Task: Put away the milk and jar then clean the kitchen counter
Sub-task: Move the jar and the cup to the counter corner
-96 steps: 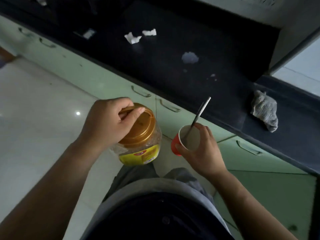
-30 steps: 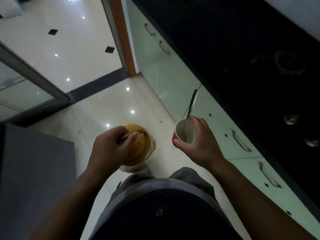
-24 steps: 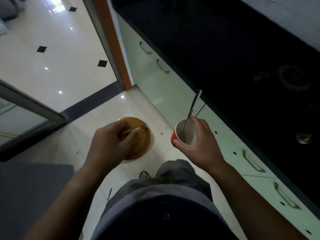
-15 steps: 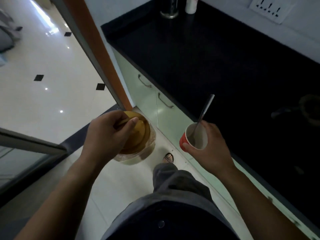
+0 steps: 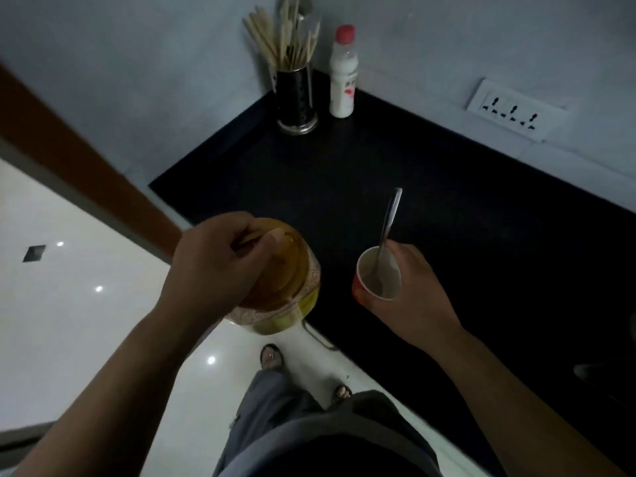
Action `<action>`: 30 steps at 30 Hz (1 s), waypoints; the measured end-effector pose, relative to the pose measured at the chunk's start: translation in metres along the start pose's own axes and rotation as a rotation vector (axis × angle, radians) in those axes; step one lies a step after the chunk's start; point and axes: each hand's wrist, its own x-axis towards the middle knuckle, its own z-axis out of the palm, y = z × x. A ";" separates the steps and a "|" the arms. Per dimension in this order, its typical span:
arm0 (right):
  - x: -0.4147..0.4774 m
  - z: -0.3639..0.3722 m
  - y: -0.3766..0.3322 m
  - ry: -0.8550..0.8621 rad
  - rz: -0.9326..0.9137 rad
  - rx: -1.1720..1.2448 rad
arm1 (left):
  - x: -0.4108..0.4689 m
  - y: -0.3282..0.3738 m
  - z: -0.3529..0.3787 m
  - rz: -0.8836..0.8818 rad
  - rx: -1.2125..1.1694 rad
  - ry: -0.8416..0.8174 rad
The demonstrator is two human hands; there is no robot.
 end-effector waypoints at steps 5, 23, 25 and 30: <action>0.060 -0.002 -0.004 0.101 0.081 -0.037 | 0.098 -0.011 0.014 0.093 -0.023 -0.099; 0.224 0.027 -0.024 0.396 0.479 -0.169 | 0.428 -0.013 0.076 0.715 -0.051 -0.543; 0.231 0.028 -0.025 0.424 0.502 -0.174 | 0.448 -0.007 0.085 0.790 -0.029 -0.545; 0.247 0.033 -0.027 0.440 0.534 -0.167 | 0.487 0.000 0.105 0.864 -0.057 -0.518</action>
